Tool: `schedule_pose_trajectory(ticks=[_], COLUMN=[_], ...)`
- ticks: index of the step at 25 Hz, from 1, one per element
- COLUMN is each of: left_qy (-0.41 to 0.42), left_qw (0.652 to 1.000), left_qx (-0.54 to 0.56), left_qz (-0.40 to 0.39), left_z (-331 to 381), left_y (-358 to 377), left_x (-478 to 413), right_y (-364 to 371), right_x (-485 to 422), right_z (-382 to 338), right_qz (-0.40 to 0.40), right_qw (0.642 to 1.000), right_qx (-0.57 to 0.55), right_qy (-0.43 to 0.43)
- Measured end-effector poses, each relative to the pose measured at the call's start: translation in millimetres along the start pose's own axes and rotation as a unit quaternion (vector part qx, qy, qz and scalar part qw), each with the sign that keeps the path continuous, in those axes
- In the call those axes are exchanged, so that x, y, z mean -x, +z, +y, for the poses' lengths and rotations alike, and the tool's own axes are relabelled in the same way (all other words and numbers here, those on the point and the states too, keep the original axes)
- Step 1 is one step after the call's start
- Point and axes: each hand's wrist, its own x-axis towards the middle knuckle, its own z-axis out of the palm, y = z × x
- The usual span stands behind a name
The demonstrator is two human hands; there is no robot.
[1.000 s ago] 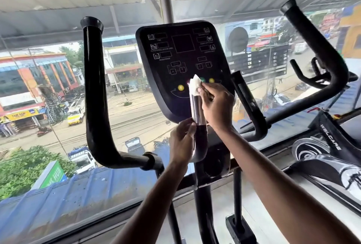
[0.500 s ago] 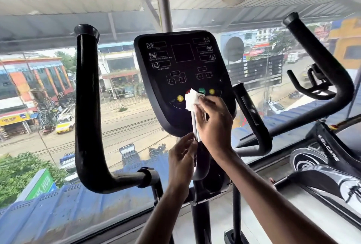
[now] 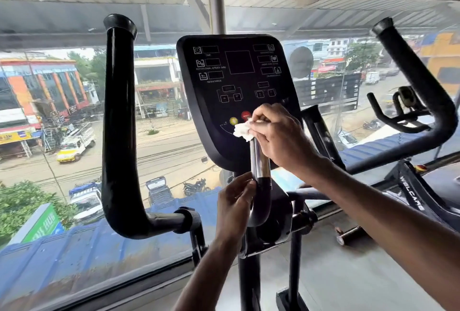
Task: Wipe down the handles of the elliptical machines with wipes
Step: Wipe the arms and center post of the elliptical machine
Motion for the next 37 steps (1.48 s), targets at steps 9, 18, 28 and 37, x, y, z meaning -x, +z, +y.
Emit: schedule_pose_trajectory(ticks=[9,18,28,37], left_qy=[-0.004,-0.009,0.024,0.013], left_qw=[1.0,1.0,0.998,1.0], left_qx=[0.004,-0.012,0.014,-0.013], left_qz=[0.012,0.011,-0.048,0.006], left_z=[2,-3,-1,2], left_y=[5,2,-5,0], left_x=[11,13,13,7], right_y=[-15,-14,-13,25], right_x=[-11,-1,88,20], right_z=[6,-10,-37,-4], right_qz=[-0.147,-0.216,-0.004,0.185], right_qw=[0.975,0.956,0.999,0.914], right_qx=[0.044,0.05,-0.033,-0.168], right_qy=[-0.159,-0.193,0.035,0.319])
